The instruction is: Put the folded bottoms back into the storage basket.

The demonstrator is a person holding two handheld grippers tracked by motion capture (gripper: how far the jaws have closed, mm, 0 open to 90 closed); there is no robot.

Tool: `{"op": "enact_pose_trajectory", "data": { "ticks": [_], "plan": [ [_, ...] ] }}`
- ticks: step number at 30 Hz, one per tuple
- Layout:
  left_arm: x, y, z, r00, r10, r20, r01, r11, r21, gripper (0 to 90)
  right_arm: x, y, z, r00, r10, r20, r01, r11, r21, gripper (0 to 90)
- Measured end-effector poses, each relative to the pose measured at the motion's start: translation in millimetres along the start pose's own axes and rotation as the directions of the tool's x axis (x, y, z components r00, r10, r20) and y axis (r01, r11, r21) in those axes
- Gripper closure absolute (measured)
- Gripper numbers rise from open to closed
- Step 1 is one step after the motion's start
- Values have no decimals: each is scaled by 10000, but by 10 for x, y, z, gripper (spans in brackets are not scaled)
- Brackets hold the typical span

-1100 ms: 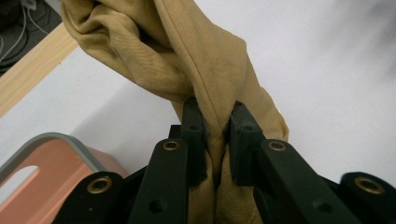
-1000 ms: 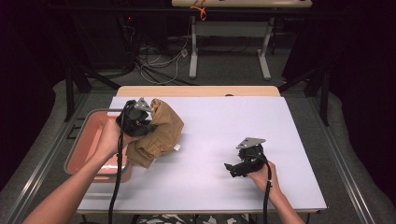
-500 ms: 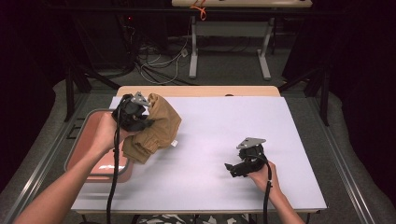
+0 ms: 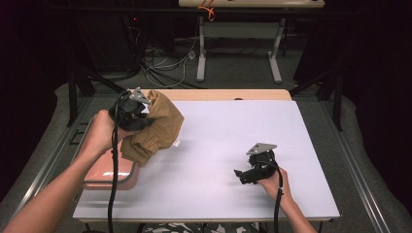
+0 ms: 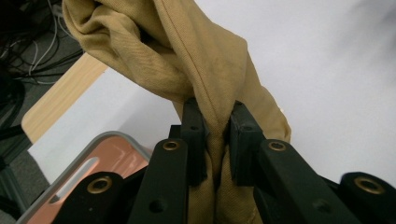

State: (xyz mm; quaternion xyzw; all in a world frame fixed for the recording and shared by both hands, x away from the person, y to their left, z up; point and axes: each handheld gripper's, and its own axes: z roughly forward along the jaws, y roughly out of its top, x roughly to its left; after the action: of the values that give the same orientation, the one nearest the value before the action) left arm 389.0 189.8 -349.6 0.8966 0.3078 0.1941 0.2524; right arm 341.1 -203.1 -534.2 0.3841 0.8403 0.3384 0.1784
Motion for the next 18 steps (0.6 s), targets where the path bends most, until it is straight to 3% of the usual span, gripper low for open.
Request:
{"op": "enact_pose_trajectory", "data": {
  "ticks": [18],
  "plan": [
    [255,-103,-343,9953,-317,-913,319,9995,6,789,-5,-2,2,10000,1,96,-1,10000,-23,0]
  ]
}}
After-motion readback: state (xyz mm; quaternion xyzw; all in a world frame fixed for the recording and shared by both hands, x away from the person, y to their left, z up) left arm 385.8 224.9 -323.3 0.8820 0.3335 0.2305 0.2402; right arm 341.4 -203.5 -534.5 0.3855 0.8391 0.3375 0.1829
